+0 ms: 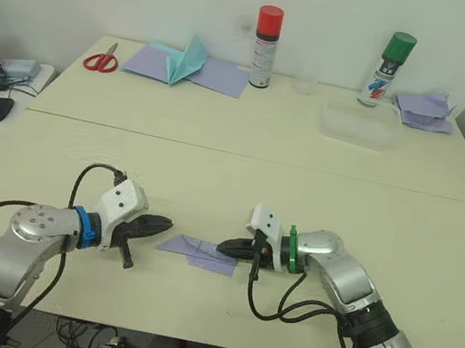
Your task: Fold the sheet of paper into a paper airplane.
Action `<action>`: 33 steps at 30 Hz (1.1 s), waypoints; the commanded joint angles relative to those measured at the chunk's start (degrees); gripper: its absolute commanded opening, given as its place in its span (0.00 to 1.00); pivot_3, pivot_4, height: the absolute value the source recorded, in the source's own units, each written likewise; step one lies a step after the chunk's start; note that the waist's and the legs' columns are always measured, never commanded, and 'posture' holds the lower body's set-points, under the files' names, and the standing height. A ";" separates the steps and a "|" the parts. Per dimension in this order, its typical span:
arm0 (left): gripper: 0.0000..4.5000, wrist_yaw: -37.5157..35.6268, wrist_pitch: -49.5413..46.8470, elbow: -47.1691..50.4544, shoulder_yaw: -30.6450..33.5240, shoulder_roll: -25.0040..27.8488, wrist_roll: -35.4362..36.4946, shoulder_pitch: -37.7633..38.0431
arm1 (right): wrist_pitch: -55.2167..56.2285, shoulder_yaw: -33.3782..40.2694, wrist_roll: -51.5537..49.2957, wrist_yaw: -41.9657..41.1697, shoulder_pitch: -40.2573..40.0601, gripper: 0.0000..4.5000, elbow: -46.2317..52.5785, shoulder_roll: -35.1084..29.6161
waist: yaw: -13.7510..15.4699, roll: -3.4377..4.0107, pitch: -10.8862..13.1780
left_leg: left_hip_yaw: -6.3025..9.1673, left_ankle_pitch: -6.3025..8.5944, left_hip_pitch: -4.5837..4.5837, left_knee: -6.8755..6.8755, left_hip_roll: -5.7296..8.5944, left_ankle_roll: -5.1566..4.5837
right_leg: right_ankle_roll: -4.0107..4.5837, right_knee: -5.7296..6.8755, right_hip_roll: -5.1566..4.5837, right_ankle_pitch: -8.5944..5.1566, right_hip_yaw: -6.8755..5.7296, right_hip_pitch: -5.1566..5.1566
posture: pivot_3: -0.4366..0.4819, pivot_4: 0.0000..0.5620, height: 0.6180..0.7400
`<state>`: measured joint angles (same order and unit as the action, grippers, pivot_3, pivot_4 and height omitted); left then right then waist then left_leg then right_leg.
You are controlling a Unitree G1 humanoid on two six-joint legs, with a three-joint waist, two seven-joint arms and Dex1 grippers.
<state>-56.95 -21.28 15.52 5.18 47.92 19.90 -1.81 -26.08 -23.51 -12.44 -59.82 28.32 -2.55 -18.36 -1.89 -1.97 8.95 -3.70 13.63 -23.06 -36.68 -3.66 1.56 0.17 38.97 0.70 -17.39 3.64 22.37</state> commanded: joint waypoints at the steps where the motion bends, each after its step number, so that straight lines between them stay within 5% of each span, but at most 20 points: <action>1: 0.12 -2.62 1.67 2.73 2.10 1.58 1.86 -0.41 | 1.62 1.85 -1.33 -0.99 1.35 0.00 2.66 -0.19 | 0.00 0.00 0.02 | 0.00 0.01 0.01 0.01 0.00 0.01 | 0.00 0.00 0.00 0.00 0.00 0.00 | 0.48 0.27 1.00; 9: 0.63 -6.90 4.24 2.51 1.59 3.24 2.39 -0.60 | 2.65 3.90 -2.05 -0.44 2.26 0.00 2.33 0.37 | -0.01 -0.05 0.73 | -0.03 0.02 0.00 0.02 -0.01 0.03 | -0.01 0.00 0.02 -0.02 0.02 0.03 | 0.48 0.27 1.00; 14: 0.98 -8.53 6.61 3.44 1.77 3.62 1.98 2.01 | 1.03 4.53 -4.35 -2.35 1.54 0.29 4.75 -1.05 | -0.01 -0.05 0.78 | -0.04 0.02 -0.02 0.02 -0.01 0.03 | -0.01 0.00 0.02 -0.02 0.02 0.06 | 0.48 0.27 1.00; 23: 1.00 -7.62 14.21 5.87 6.29 2.63 1.14 8.43 | 3.15 7.07 -9.49 -5.33 -1.41 0.97 14.18 -3.59 | 0.00 -0.05 0.81 | -0.01 0.02 -0.05 0.02 -0.03 0.04 | -0.02 0.00 0.02 -0.02 -0.01 0.07 | 0.48 0.27 1.00; 33: 1.00 -2.43 17.01 15.11 8.44 -1.28 1.08 15.79 | 27.44 1.42 1.11 -6.78 -4.17 0.99 5.29 -3.65 | -0.05 -0.08 0.83 | -0.04 0.02 -0.01 -0.03 -0.02 0.04 | -0.26 0.00 0.01 -0.15 0.02 0.02 | 0.48 0.27 1.00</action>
<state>-60.27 -5.58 27.90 11.76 47.06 20.35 13.14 -3.43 -22.12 -11.92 -65.40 23.98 2.27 -21.94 -1.94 -2.05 9.78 -3.75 13.66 -23.06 -36.71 -3.67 1.60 -0.08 38.97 0.71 -17.54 3.66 22.38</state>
